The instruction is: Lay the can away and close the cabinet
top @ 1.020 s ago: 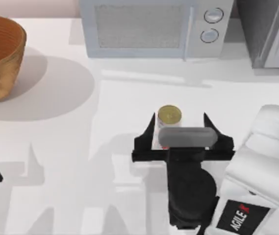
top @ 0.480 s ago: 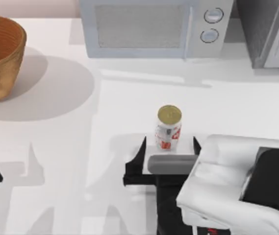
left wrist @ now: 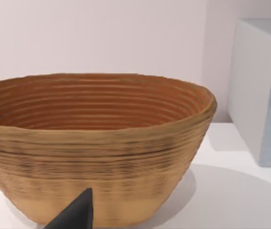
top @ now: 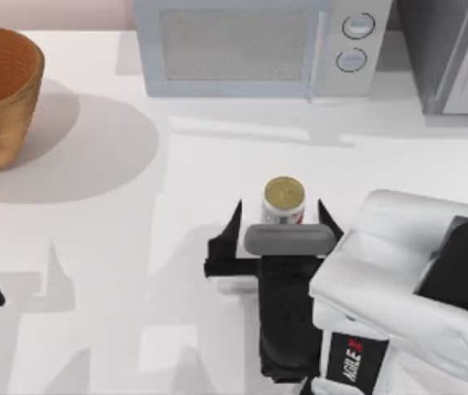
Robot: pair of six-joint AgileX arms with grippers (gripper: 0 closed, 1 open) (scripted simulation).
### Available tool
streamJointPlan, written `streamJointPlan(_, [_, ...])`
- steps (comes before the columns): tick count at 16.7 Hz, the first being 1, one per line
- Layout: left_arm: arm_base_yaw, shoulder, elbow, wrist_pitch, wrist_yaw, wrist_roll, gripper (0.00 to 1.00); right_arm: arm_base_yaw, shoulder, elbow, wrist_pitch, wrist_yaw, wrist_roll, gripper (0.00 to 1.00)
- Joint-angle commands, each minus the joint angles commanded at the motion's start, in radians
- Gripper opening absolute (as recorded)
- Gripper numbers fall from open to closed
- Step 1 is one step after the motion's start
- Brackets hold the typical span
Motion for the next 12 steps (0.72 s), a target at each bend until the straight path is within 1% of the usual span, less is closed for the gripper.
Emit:
streamJointPlan(2, [0.0, 0.0, 0.0, 0.0, 0.0, 0.0, 1.0, -0.035, 0.005, 0.033, -0.027, -0.035, 0.0, 1.0])
streamJointPlan(6, [0.0, 0.0, 0.0, 0.0, 0.0, 0.0, 1.0, -0.041, 0.006, 0.039, -0.031, -0.041, -0.001, 1.0])
streamJointPlan(12, [0.0, 0.0, 0.0, 0.0, 0.0, 0.0, 1.0, -0.041, 0.006, 0.039, -0.031, -0.041, -0.001, 0.55])
